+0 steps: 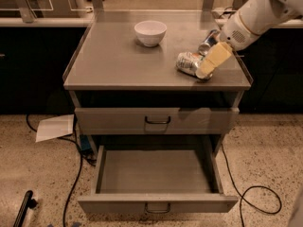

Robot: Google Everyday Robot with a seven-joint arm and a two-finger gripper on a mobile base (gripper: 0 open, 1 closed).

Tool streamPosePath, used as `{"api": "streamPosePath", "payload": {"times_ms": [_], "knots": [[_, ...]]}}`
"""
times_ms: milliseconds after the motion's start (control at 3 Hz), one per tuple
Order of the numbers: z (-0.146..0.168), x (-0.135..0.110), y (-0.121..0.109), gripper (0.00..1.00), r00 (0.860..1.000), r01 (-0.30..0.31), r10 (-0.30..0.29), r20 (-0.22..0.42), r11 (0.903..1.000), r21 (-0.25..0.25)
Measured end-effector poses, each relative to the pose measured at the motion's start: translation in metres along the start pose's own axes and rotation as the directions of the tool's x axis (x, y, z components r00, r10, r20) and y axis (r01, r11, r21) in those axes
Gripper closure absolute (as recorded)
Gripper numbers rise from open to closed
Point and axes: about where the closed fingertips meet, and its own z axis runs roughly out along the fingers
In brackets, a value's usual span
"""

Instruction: Place 7up can into middle drawer

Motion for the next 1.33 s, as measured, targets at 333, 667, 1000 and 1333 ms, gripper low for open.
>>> {"api": "streamPosePath", "payload": {"times_ms": [333,667,1000,1333], "knots": [[0.028,-0.011,0.000,0.00,1.000,0.006,-0.006,-0.005,0.9997,-0.025],[0.049,-0.012,-0.001,0.00,1.000,-0.005,0.004,-0.025,0.9992,-0.040],[0.062,-0.009,-0.003,0.00,0.999,-0.020,0.017,-0.044,0.9985,-0.050],[0.073,-0.006,-0.005,0.00,0.998,-0.030,0.026,-0.059,0.9977,-0.061]]}}
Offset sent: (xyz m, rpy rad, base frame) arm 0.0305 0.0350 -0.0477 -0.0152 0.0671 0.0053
